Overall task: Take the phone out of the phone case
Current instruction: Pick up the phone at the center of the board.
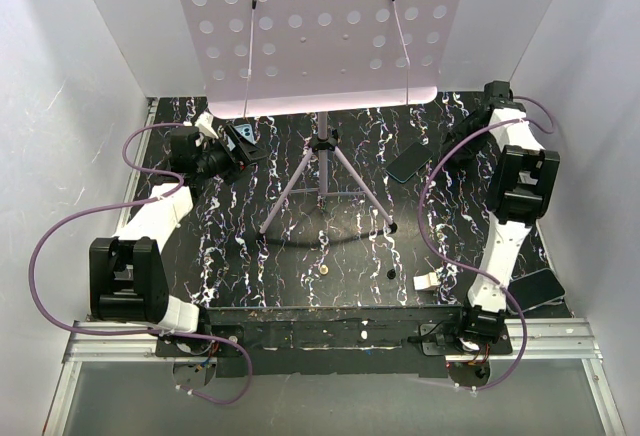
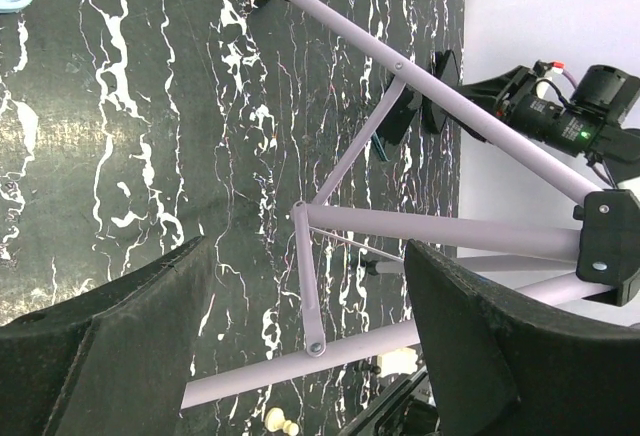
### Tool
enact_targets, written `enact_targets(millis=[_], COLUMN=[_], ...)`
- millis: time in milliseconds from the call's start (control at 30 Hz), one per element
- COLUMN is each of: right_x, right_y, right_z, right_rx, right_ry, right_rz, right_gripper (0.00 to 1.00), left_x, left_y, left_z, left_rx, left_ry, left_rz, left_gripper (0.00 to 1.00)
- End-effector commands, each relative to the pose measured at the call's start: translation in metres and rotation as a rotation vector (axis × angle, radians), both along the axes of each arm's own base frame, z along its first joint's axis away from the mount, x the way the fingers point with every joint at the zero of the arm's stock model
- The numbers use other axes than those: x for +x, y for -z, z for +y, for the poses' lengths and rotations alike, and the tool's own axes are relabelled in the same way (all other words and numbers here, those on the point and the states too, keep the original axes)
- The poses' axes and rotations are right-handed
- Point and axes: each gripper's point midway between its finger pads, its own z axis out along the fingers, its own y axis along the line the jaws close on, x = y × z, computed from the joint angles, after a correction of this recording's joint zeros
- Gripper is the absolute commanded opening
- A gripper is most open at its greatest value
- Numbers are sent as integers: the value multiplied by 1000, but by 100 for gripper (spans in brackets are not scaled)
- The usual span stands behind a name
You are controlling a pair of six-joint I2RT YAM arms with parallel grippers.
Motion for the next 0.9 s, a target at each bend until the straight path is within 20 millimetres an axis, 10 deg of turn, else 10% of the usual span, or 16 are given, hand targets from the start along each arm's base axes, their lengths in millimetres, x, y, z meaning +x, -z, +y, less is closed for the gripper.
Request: enact_targets(millis=[0,200,867], right_x=[-20,-24,3], right_y=[-45,-43,1], right_z=[-11,-44,-42], right_rx=[-131,-315,-233], right_ry=[-162,-284,-137], right_rz=[-73,-7,98], right_gripper=[54,82,89], left_x=[0,-1,2], left_y=[-5,-4,-2], left_z=[-1,-3,-4], left_rx=[-16,-28,-61], left_ry=[15,27,33], left_rz=[-16,-10,-13], left_gripper=[75,75,76])
